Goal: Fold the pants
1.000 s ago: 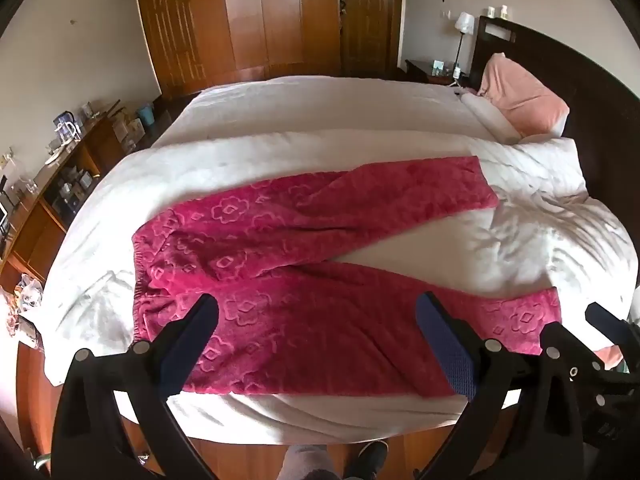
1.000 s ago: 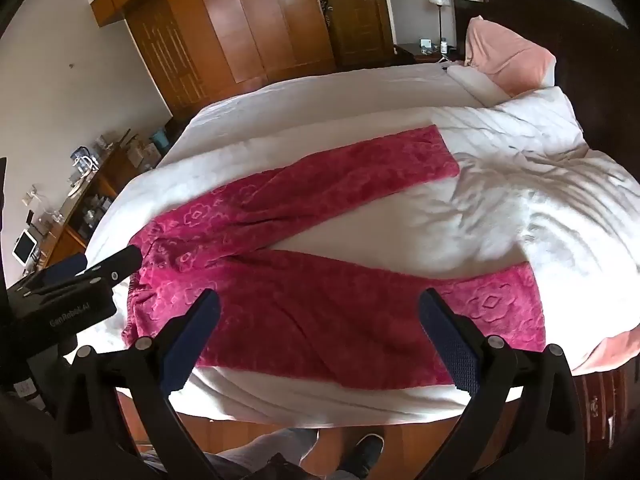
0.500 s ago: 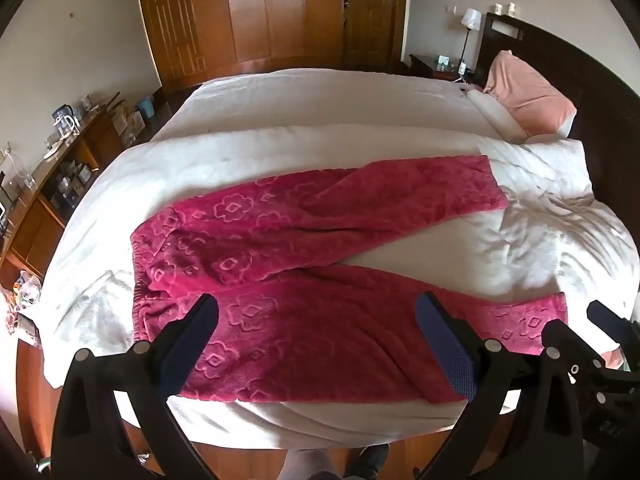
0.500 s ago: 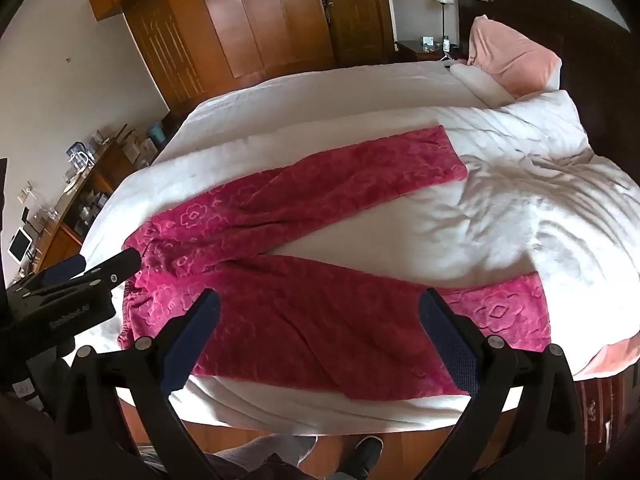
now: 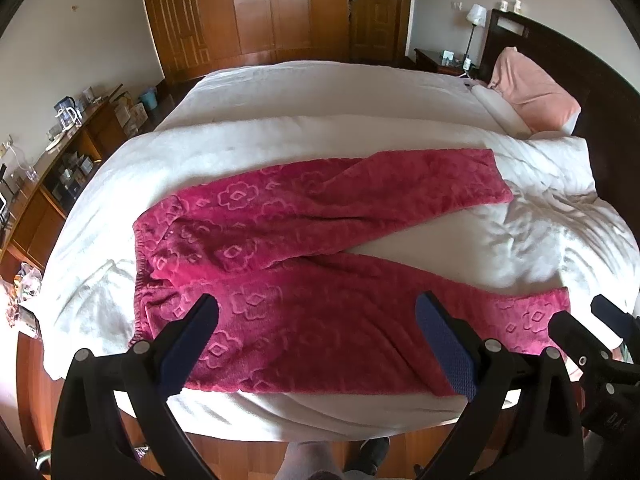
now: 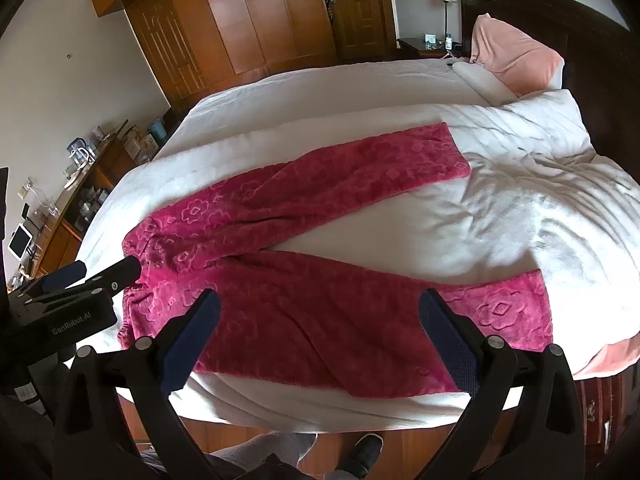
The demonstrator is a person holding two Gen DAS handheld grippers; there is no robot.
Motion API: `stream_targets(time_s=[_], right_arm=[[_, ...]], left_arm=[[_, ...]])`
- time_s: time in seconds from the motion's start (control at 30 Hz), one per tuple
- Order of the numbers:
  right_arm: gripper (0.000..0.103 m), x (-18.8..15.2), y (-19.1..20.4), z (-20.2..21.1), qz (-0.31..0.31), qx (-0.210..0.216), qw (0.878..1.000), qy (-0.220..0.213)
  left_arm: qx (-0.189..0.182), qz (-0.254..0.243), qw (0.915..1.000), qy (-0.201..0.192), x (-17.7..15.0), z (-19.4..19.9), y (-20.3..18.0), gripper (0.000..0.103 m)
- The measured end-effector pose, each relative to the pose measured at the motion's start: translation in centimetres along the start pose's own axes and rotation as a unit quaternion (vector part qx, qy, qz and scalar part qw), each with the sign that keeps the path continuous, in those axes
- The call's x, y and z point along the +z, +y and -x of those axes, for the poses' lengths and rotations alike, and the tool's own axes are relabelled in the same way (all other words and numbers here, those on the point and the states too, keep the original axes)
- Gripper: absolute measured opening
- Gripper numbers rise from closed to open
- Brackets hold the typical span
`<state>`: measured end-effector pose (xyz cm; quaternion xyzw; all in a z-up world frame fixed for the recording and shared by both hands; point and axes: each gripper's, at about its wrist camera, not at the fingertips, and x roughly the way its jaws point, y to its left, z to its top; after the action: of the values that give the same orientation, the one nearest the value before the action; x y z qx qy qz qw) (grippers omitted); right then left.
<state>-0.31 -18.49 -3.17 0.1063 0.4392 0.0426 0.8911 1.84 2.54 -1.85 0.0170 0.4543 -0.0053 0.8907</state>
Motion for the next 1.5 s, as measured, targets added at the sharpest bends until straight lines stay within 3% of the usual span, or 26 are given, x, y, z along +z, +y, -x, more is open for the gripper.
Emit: stream_targets(time_s=[0.67,1.5], right_arm=[[0.1,-1.5,-0.2,1.3,-0.002,0.009,1.0,-0.007],[0.1,-1.5,1.0,0.4,-0.007,0.023,1.0,0.006]], left_arm=[[-0.002,-0.004,1.0,0.003,-1.5,0.7,-0.3,0.098],[-0.023,-0.003,0.9996,0.018,-1.0,-0.5,0.9,0.098]])
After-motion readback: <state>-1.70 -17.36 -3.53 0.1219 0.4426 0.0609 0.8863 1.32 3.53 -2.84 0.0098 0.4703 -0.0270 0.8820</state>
